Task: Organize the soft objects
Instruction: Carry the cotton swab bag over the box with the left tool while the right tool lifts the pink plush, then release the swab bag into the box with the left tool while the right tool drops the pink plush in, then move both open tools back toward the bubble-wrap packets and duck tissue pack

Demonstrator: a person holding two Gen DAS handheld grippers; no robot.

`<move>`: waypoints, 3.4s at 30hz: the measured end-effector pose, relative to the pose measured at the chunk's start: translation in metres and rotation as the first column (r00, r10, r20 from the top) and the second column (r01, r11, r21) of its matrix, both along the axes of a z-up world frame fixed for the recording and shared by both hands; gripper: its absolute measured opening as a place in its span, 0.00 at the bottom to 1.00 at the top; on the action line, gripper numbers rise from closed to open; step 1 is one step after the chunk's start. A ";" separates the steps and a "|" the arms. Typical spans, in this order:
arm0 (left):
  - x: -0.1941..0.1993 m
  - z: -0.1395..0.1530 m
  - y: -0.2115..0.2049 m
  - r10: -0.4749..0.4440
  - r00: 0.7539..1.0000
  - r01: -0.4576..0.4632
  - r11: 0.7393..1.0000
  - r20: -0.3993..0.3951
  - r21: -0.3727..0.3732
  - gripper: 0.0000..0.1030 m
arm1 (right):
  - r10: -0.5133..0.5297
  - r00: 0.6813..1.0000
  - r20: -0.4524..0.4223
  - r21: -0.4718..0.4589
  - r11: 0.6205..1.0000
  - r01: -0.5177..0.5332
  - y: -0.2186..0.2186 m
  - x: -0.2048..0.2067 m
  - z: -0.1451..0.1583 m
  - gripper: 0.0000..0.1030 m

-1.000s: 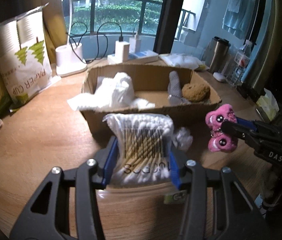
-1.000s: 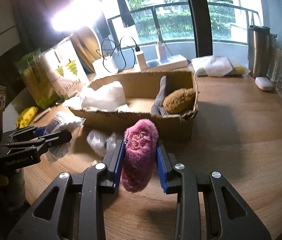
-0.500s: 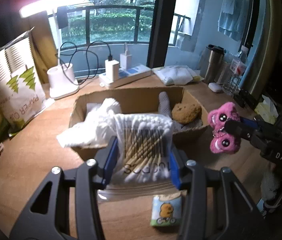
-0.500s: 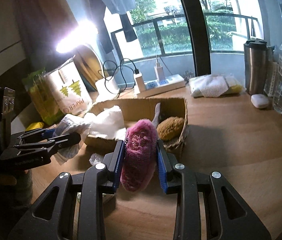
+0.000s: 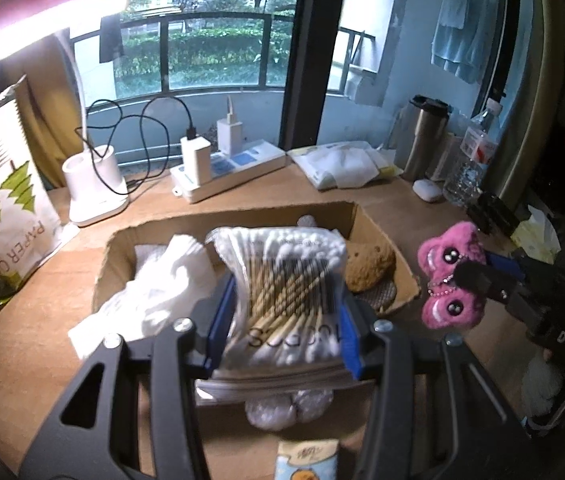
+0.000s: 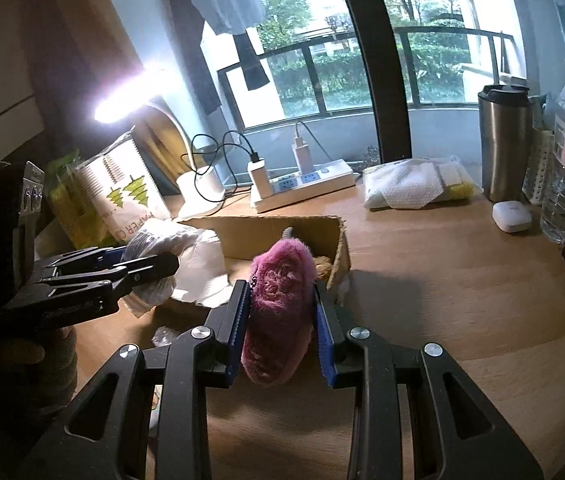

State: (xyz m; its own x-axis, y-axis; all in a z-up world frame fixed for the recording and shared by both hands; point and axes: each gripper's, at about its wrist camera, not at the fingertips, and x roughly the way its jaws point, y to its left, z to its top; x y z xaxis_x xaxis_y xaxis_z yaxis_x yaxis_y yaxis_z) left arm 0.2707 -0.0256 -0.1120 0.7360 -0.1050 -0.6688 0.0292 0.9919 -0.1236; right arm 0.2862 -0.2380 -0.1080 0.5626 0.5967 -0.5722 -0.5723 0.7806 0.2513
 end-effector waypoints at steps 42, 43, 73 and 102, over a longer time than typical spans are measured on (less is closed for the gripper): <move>-0.028 0.003 0.076 0.095 0.994 -0.093 0.995 0.047 -0.042 0.70 | -0.001 1.000 0.025 -0.031 1.000 0.001 0.058 0.019 0.009 0.32; -0.029 0.002 0.079 0.099 0.994 -0.097 0.994 0.048 -0.046 0.70 | 0.001 1.000 0.022 -0.037 0.999 0.000 0.062 0.020 0.009 0.32; -0.069 -0.007 0.095 0.110 0.992 -0.104 0.989 0.059 -0.105 0.70 | -0.051 0.998 -0.046 -0.119 0.992 0.046 0.082 -0.002 -0.009 0.46; -0.129 -0.046 0.126 0.145 0.989 -0.140 0.976 0.017 -0.169 0.70 | -0.003 0.995 -0.096 -0.260 0.965 -0.022 0.131 -0.054 -0.054 0.55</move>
